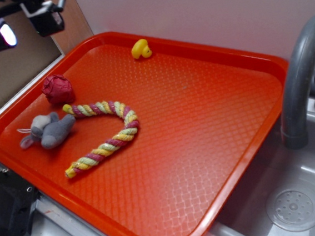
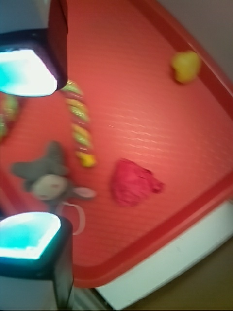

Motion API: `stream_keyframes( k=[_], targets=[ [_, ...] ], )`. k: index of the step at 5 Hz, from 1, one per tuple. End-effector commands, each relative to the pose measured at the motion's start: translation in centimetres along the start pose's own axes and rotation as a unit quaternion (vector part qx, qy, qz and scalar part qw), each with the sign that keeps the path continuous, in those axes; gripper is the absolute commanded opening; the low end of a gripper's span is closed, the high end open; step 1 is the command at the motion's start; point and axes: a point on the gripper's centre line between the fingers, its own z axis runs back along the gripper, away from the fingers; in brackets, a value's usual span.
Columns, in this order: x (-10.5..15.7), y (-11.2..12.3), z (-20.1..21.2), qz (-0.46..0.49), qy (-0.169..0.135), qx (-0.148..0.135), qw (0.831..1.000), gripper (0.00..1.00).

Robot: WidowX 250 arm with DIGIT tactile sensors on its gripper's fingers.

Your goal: Grab the red paper.

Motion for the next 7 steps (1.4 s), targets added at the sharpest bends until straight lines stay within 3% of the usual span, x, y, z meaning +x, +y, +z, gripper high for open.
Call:
stream_keyframes(
  k=[1, 3, 5, 6, 7],
  targets=[
    [2.8, 2.4, -3.3, 0.033, -0.038, 0.059, 0.997, 1.00],
    [3.2, 3.3, -7.3, 0.018, -0.016, 0.094, 0.995, 1.00],
    [2.6, 3.8, -11.1, 0.000, 0.045, 0.094, 0.995, 1.00],
    [2.4, 3.7, -11.5, -0.011, 0.050, 0.096, 0.994, 1.00],
    [2.5, 3.8, -11.2, -0.017, 0.050, 0.087, 0.995, 0.00]
  ],
)
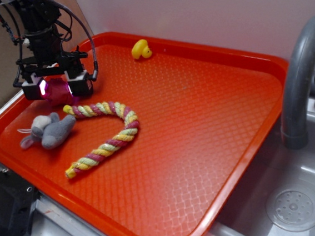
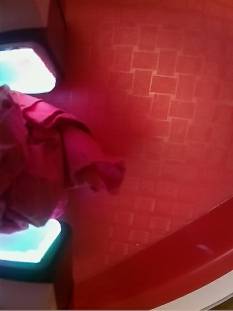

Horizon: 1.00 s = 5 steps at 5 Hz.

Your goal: Grab the red paper.

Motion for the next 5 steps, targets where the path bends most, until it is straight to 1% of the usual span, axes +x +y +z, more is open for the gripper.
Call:
stream_keyframes(
  k=[1, 2, 3, 4, 5],
  targets=[
    [-0.5, 1.4, 1.6, -0.061, 0.046, -0.033, 0.997, 0.00],
    [-1.6, 0.7, 6.2, -0.139, 0.013, -0.041, 0.989, 0.00],
    [-3.1, -0.6, 11.3, -0.202, -0.024, -0.080, 0.976, 0.00],
    [-5.1, -2.1, 14.4, -0.243, -0.042, -0.102, 0.964, 0.00],
    [-8.1, -3.5, 17.2, -0.269, -0.061, -0.116, 0.954, 0.00]
  ],
)
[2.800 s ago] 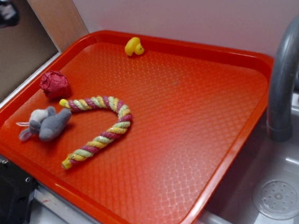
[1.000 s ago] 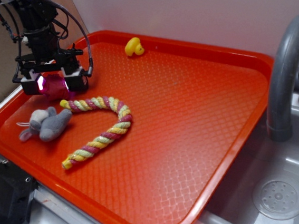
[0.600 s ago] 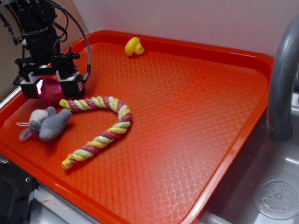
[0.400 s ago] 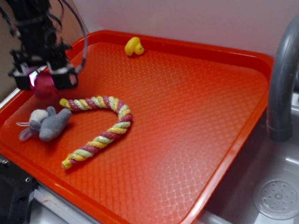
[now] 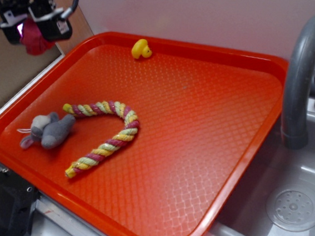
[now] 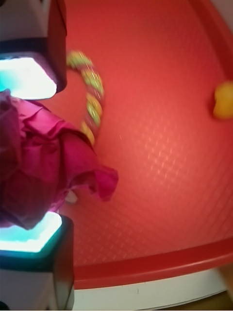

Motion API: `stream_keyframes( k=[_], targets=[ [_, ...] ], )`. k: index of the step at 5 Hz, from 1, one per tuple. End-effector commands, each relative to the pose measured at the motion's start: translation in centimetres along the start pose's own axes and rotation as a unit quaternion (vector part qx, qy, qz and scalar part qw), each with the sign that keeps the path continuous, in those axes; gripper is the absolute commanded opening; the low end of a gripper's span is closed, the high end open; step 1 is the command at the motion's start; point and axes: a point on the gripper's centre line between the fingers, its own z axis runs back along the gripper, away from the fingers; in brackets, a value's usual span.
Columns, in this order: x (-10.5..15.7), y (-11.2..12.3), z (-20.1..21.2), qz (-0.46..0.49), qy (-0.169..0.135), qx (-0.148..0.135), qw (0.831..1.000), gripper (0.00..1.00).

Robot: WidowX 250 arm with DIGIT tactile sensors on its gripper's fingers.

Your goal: Grab the red paper.

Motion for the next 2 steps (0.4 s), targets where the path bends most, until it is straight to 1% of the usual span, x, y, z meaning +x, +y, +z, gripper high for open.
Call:
stream_keyframes(
  k=[1, 2],
  targets=[
    [-4.93, -4.60, 6.50, -0.069, -0.046, -0.051, 0.995, 0.00],
    [-5.16, -4.83, 6.82, -0.101, -0.018, -0.062, 0.993, 0.00]
  ],
)
